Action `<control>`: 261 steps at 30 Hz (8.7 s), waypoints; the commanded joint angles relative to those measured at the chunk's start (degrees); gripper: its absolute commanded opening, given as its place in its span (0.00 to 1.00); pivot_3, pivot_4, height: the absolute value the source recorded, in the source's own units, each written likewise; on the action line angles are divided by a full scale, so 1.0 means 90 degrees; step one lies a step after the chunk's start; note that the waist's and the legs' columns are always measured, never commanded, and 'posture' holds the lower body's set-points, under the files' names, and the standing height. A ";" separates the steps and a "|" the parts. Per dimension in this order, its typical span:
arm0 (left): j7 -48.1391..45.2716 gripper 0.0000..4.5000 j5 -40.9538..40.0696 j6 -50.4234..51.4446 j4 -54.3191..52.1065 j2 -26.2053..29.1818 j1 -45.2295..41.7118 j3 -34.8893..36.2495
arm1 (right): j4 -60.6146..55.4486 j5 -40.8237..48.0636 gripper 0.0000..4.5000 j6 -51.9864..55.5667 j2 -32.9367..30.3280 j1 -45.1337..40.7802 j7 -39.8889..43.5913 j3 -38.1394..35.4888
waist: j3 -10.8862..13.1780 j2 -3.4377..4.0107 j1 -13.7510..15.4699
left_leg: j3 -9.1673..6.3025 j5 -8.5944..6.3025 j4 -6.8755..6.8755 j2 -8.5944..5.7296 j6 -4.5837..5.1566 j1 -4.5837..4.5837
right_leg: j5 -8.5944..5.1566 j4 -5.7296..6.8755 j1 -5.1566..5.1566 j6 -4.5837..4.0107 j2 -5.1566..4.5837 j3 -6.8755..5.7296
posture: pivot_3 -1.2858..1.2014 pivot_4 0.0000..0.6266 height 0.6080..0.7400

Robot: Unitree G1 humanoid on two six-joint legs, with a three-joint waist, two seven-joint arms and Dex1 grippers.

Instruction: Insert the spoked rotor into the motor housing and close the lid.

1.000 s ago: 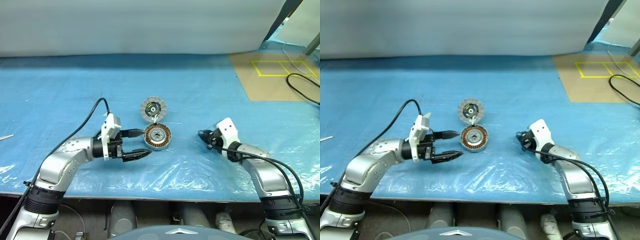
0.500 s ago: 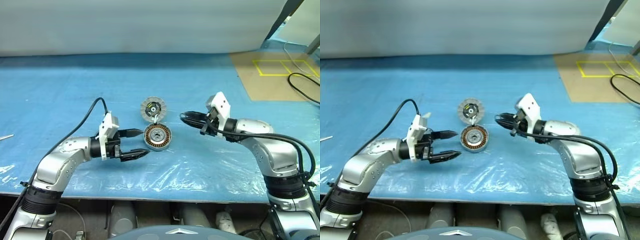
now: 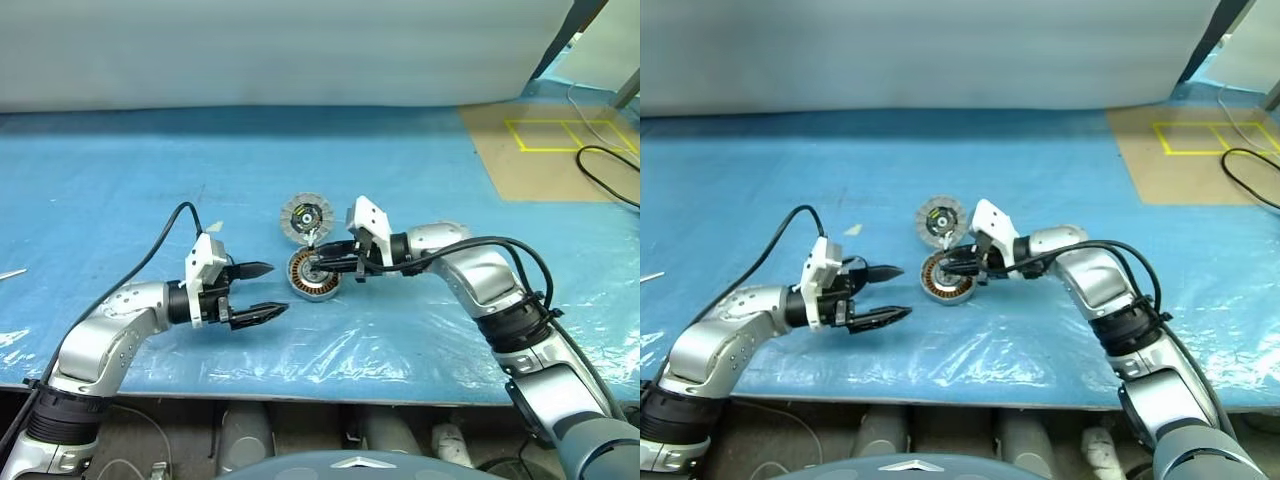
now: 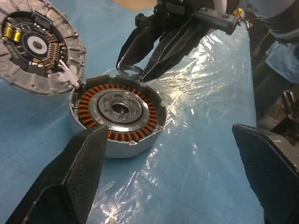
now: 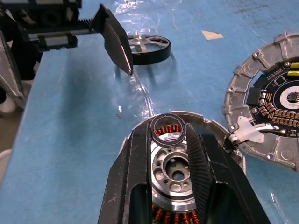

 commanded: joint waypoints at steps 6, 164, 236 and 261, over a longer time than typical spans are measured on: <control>0.0131 1.00 0.0114 -0.0414 -0.0245 -0.0046 0.0218 0.0102 | 0.0211 -0.0309 0.15 -0.0458 -0.0023 -0.0002 0.0364 0.0088 | 0.0000 0.0000 -0.0002 | 0.0000 0.0000 0.0000 0.0002 0.0000 -0.0002 | 0.0001 0.0002 -0.0001 0.0001 0.0002 -0.0001 | 0.52 0.24 1.00; 0.0283 1.00 -0.0207 -0.0740 -0.0337 0.0107 0.0404 0.0855 | -0.1131 0.0816 0.01 0.1173 -0.0142 0.0190 0.0522 -0.0975 | -0.0015 0.0001 -0.0004 | 0.0005 -0.0001 0.0010 0.0006 0.0000 0.0002 | -0.0002 0.0026 -0.0014 -0.0003 0.0003 0.0004 | 0.52 0.24 1.00; -0.3468 1.00 0.3652 -0.3048 0.6318 0.1122 -0.4597 -0.1724 | -0.2549 0.1159 0.01 0.0858 -0.0846 0.2171 -0.0855 -0.1270 | -0.0014 -0.0004 0.0183 | -0.0007 -0.0003 0.0025 -0.0001 -0.0010 -0.0008 | 0.0008 0.0041 -0.0014 0.0016 -0.0004 0.0001 | 0.52 0.24 1.00; -0.3678 1.00 0.3355 -0.2903 0.6065 0.1181 -0.4636 -0.1647 | -0.2471 0.1128 0.01 0.0873 -0.0898 0.2131 -0.0862 -0.1193 | -0.0014 -0.0004 0.0180 | -0.0007 -0.0003 0.0024 -0.0001 -0.0010 -0.0009 | 0.0001 0.0040 -0.0014 0.0004 -0.0003 0.0001 | 0.52 0.24 1.00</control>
